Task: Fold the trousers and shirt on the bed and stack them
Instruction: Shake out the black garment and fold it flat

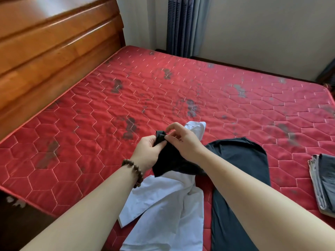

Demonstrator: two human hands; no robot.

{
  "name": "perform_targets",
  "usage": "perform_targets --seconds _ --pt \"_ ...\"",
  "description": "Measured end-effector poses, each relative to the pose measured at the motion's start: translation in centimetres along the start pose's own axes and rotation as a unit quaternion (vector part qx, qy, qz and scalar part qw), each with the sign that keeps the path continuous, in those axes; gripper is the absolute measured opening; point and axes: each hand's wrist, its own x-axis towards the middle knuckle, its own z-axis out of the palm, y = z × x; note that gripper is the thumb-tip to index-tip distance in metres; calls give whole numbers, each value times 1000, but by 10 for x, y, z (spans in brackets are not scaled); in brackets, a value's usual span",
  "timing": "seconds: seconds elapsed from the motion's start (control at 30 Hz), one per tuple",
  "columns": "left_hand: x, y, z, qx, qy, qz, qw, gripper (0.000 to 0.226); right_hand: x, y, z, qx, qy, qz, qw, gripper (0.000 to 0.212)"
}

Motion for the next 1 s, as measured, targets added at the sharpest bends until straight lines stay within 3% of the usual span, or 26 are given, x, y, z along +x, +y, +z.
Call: perform_targets --seconds 0.1,0.27,0.47,0.63,0.77,0.83,1.0 --pt "17 7 -3 39 57 69 995 26 18 9 -17 -55 -53 1 997 17" --pt "62 6 -14 188 167 188 949 16 56 41 -37 -168 -113 75 976 22" --pt "116 -18 -51 250 183 255 916 14 96 83 -38 -204 -113 132 963 23" --pt "147 -46 -75 267 218 211 915 31 103 113 -33 -286 -169 167 928 31" --pt "160 -67 -83 246 257 194 914 37 109 135 -32 -180 -32 146 972 36" --pt "166 -82 -88 241 258 169 920 39 114 146 -30 -185 5 125 975 34" --pt "178 -127 -108 277 259 125 917 32 128 186 -22 -257 -120 146 948 40"
